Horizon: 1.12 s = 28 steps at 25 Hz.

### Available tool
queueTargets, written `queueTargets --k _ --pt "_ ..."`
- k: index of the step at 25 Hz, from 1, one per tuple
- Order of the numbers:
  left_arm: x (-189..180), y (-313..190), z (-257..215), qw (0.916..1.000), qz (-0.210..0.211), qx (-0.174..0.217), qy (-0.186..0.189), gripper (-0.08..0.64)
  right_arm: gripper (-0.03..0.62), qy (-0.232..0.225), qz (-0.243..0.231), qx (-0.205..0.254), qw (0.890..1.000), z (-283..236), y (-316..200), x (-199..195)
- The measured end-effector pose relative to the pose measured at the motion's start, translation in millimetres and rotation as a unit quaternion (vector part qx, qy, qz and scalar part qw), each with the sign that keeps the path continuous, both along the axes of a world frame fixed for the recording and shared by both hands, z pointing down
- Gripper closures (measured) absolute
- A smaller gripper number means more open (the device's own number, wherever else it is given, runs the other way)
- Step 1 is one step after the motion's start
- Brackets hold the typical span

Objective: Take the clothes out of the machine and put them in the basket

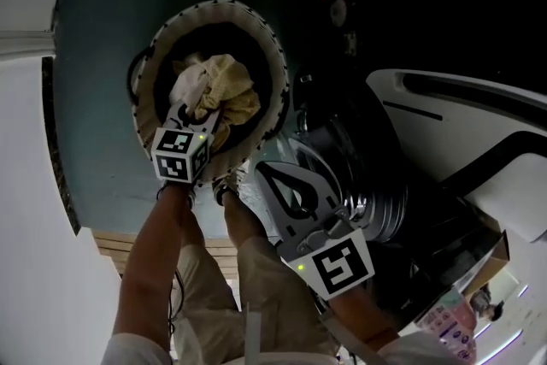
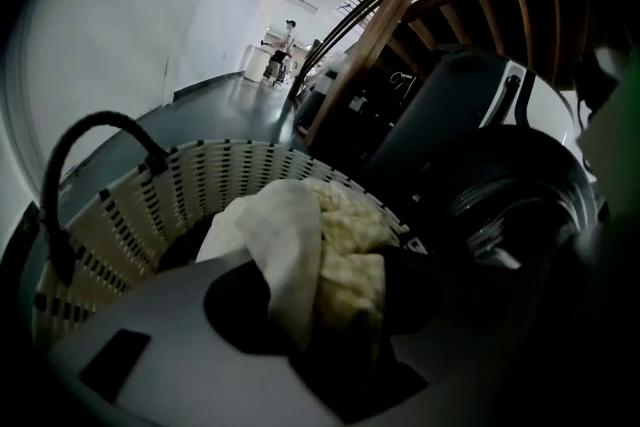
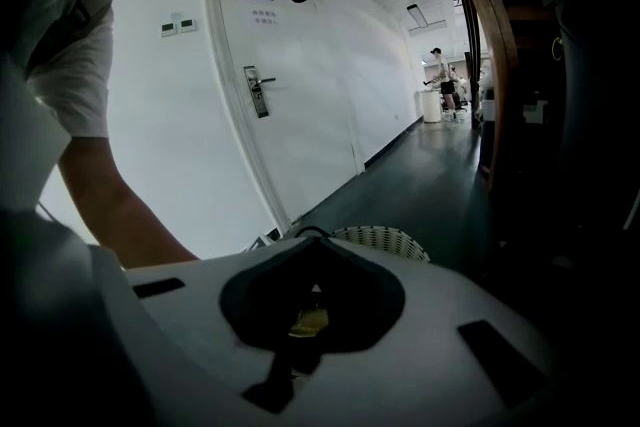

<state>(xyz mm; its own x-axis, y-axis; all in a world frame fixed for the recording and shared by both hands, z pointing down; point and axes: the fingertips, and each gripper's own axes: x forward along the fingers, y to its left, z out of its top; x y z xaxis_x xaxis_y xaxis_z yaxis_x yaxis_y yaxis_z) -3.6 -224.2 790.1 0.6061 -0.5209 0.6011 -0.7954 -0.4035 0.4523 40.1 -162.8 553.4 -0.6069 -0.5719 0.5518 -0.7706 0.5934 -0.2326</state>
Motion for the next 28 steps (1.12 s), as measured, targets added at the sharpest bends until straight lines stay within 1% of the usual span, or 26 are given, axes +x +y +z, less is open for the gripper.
queueTargets --k 2,3,5,6,8,10,13,16,20,25,28 --pt "5.8 -0.3 14.0 0.9998 0.009 -0.002 -0.020 0.289 0.580 0.005 0.009 -0.004 1.000 3.6 -0.8 8.6" --pt "6.9 -0.6 17.9 0.9994 0.012 0.000 -0.033 0.253 0.580 0.006 0.012 -0.005 1.000 2.5 -1.1 12.2" --pt "5.8 -1.4 20.8 0.9982 0.017 0.004 -0.057 0.122 0.580 0.006 0.014 -0.004 1.000 -3.1 -1.6 16.6" --pt "4.6 -1.4 19.9 0.9977 0.020 0.003 -0.065 0.082 0.580 0.007 0.013 -0.003 1.000 -6.9 -2.1 17.6" --pt "1.4 -0.8 13.7 0.9971 0.028 0.004 -0.071 0.061 0.580 0.008 0.011 0.003 1.000 -15.3 -3.9 17.2" --pt "-5.0 -2.1 2.6 0.9966 0.032 0.010 -0.075 0.057 0.580 0.009 0.008 0.011 1.000 -23.3 -6.4 14.0" --pt "-20.9 -6.5 -16.9 0.9969 0.017 0.015 -0.075 0.055 0.580 0.004 0.007 0.021 1.000 -37.8 -10.0 5.1" --pt "-36.7 -7.0 -41.3 0.9976 0.002 0.013 -0.068 0.057 0.580 -0.001 0.004 0.027 1.000 -56.2 -8.7 -8.3" --pt "-57.7 -6.7 -83.0 0.9990 -0.021 0.005 -0.038 0.065 0.580 -0.002 -0.011 0.041 0.999 -87.8 -7.5 -29.5" --pt "-91.1 -21.1 -148.9 0.9978 -0.045 0.040 -0.028 0.309 0.580 0.002 -0.014 0.072 0.997 -137.9 -12.1 -48.7" --pt "-104.5 -24.7 -178.6 0.9978 -0.049 0.044 -0.011 0.375 0.580 0.006 -0.014 0.084 0.996 -166.8 -12.0 -57.5"
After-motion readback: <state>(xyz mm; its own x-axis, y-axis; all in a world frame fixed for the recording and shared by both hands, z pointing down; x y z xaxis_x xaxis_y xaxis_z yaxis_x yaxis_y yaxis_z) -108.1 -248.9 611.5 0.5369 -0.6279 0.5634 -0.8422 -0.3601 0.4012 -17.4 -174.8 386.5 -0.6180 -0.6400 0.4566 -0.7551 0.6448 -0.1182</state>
